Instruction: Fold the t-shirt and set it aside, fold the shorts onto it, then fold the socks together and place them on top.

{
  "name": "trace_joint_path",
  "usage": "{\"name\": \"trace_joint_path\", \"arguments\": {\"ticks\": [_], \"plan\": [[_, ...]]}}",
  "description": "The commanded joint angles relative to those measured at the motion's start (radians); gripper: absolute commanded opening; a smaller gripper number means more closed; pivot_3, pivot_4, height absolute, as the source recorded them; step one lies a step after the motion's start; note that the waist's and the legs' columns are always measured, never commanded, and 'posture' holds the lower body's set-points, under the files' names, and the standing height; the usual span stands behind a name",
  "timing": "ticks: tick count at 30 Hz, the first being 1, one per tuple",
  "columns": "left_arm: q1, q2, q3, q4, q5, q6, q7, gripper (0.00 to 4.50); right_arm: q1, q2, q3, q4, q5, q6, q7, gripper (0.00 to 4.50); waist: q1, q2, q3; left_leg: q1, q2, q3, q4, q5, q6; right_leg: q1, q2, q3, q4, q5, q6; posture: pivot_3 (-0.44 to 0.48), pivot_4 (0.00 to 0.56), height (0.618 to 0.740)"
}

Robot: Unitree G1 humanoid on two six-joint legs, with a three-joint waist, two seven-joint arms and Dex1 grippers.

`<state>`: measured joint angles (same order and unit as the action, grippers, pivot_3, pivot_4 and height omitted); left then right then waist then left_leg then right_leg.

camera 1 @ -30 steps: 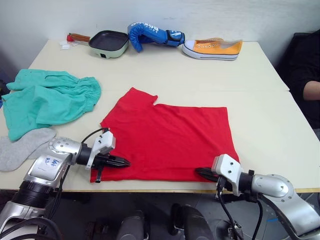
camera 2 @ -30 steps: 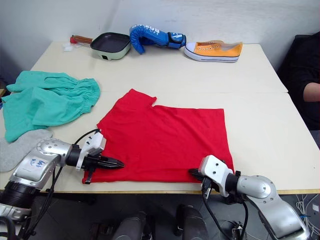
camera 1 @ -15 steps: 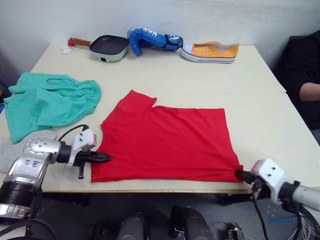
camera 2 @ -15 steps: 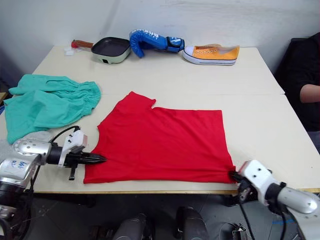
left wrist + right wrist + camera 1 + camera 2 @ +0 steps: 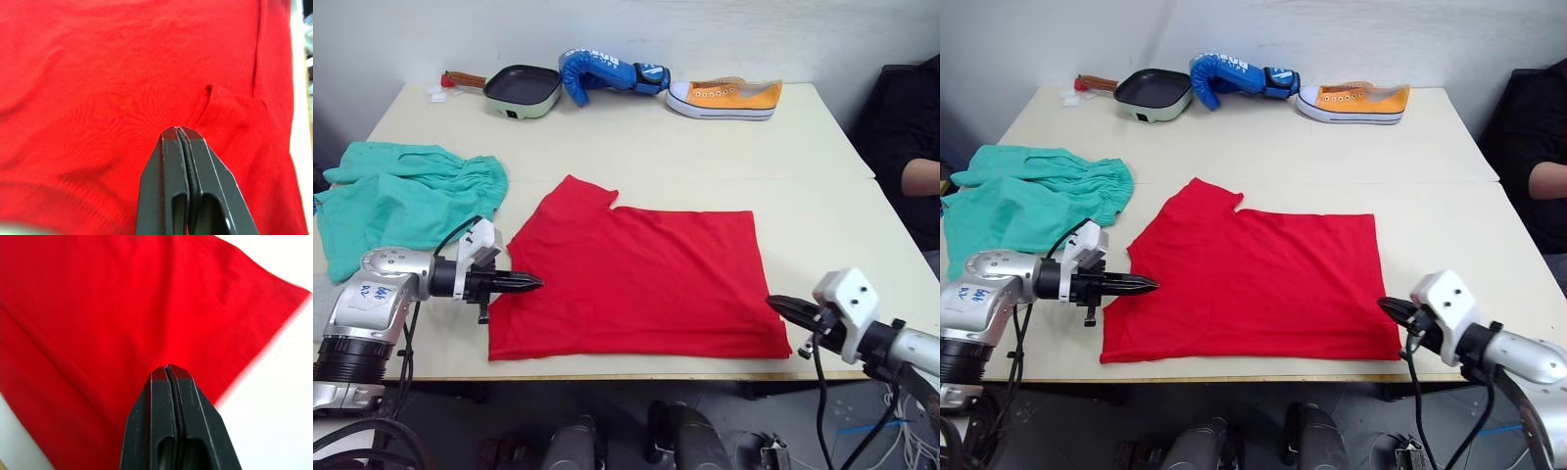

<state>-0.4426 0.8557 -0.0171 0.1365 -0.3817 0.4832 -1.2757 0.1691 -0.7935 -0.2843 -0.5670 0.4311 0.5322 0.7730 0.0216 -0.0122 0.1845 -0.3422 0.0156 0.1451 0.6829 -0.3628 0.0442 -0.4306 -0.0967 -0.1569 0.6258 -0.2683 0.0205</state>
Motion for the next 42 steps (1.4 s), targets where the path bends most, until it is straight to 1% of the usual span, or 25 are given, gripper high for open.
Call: {"name": "trace_joint_path", "arguments": {"ticks": [1, 5, 8, 14, 19, 20, 22, 24, 26, 28, 29, 33, 39, 42], "plan": [[-0.018, -0.034, -0.016, -0.078, -0.012, 0.005, 0.011, 0.03, -0.044, 0.007, 0.126, -0.084, -0.028, 0.019, -0.026, 0.0, 0.001, 0.0, 0.0, 0.0, 0.0, 0.0, 0.0, 0.0, 0.0, 0.0, 0.0, 0.0, 0.0, 0.0, 0.0, 0.0, 0.15, 0.74], [-0.006, -0.056, -0.051, -0.112, 0.018, -0.015, 0.02, 0.03, -0.064, 0.019, 0.256, -0.096, -0.106, 0.007, -0.06, 0.0, 0.002, 0.0, 0.0, 0.0, 0.0, 0.0, 0.0, 0.0, 0.0, 0.0, 0.0, 0.0, 0.0, 0.0, 0.0, 0.0, 0.15, 0.74], [0.022, -0.05, -0.073, -0.134, 0.047, -0.058, 0.018, 0.03, -0.063, 0.013, 0.302, -0.092, -0.153, -0.007, -0.072, 0.0, 0.002, 0.0, 0.0, 0.0, 0.0, 0.0, 0.0, 0.0, 0.0, 0.0, 0.0, 0.0, 0.0, 0.0, 0.0, 0.0, 0.15, 0.74], [0.024, -0.055, -0.072, -0.147, 0.051, -0.045, 0.039, 0.03, -0.048, 0.014, 0.271, -0.095, -0.162, 0.003, -0.085, 0.0, 0.002, 0.0, 0.0, 0.0, 0.0, 0.0, 0.0, 0.0, 0.0, 0.0, 0.0, 0.0, 0.0, 0.0, 0.0, 0.0, 0.15, 0.74], [0.057, -0.022, -0.039, -0.218, 0.019, -0.012, 0.031, 0.03, 0.05, -0.032, 0.181, -0.139, -0.149, -0.011, -0.04, 0.0, 0.003, 0.0, 0.0, -0.001, 0.0, 0.0, 0.0, 0.0, 0.0, 0.0, 0.0, 0.0, -0.001, 0.0, 0.001, 0.0, 0.15, 0.74], [0.069, -0.005, -0.031, -0.233, 0.012, -0.009, 0.019, 0.2, 0.082, -0.04, 0.151, -0.152, -0.136, -0.007, -0.023, 0.0, 0.003, 0.0, 0.0, -0.001, 0.0, 0.0, 0.0, 0.0, 0.0, 0.0, 0.0, 0.0, -0.001, 0.0, 0.001, 0.0, 0.15, 0.74], [0.105, 0.04, -0.019, -0.266, -0.001, -0.009, -0.016, 0.6, 0.147, -0.065, 0.091, -0.168, -0.137, -0.011, 0.009, 0.37, 0.003, 0.0, 0.0, -0.001, 0.0, 0.0, 0.0, 0.0, 0.0, 0.0, 0.0, 0.0, -0.001, -0.001, 0.001, 0.0, 0.15, 0.74], [0.143, 0.08, -0.018, -0.288, 0.013, -0.039, -0.037, 1.24, 0.201, -0.085, 0.048, -0.163, -0.163, -0.038, 0.03, 0.92, 0.0, 0.0, 0.0, -0.001, 0.0, 0.0, 0.0, 0.0, 0.0, 0.0, 0.0, 0.0, -0.001, -0.001, 0.001, 0.0, 0.15, 0.74], [0.173, 0.108, -0.033, -0.284, 0.064, -0.114, -0.042, 1.89, 0.232, -0.102, 0.029, -0.145, -0.187, -0.068, 0.044, 1.61, 0.0, 0.0, 0.0, 0.0, 0.0, 0.0, 0.0, 0.0, 0.0, 0.001, 0.0, 0.0, -0.002, -0.001, 0.001, 0.0, 0.15, 0.74], [0.188, 0.118, -0.04, -0.27, 0.088, -0.157, -0.041, 2.5, 0.249, -0.111, 0.024, -0.126, -0.206, -0.096, 0.054, 2.29, 0.003, 0.0, 0.0, 0.001, 0.0, 0.0, 0.0, -0.001, -0.003, 0.001, 0.0, 0.0, -0.002, -0.001, 0.001, 0.0, 0.15, 0.74], [0.191, 0.117, -0.037, -0.267, 0.089, -0.157, -0.037, 2.81, 0.254, -0.11, 0.024, -0.115, -0.214, -0.108, 0.056, 2.33, 0.003, 0.0, 0.0, 0.001, 0.0, 0.0, 0.0, -0.003, -0.005, 0.001, 0.0, 0.0, -0.002, -0.001, 0.001, 0.0, 0.15, 0.74], [0.198, 0.124, -0.038, -0.259, 0.111, -0.172, -0.031, 2.81, 0.26, -0.105, 0.036, -0.075, -0.244, -0.148, 0.064, 2.33, 0.006, 0.001, 0.001, 0.0, 0.0, -0.001, 0.0, -0.003, -0.004, 0.001, 0.0, 0.0, -0.002, -0.001, 0.001, 0.0, 0.15, 0.74], [0.21, 0.137, -0.071, -0.204, 0.21, -0.264, -0.02, 2.81, 0.261, -0.115, 0.058, -0.028, -0.283, -0.181, 0.084, 2.33, 0.002, 0.001, 0.001, -0.001, 0.0, -0.001, -0.001, -0.002, -0.001, 0.0, 0.0, 0.0, -0.003, -0.001, 0.001, 0.0, 0.15, 0.74], [0.213, 0.144, -0.075, -0.195, 0.21, -0.265, -0.032, 2.81, 0.263, -0.115, 0.059, -0.022, -0.288, -0.185, 0.095, 2.33, 0.003, 0.001, 0.001, 0.0, 0.0, -0.001, -0.001, -0.002, -0.001, 0.0, 0.0, 0.0, -0.003, -0.001, 0.001, 0.0, 0.15, 0.74]]}}
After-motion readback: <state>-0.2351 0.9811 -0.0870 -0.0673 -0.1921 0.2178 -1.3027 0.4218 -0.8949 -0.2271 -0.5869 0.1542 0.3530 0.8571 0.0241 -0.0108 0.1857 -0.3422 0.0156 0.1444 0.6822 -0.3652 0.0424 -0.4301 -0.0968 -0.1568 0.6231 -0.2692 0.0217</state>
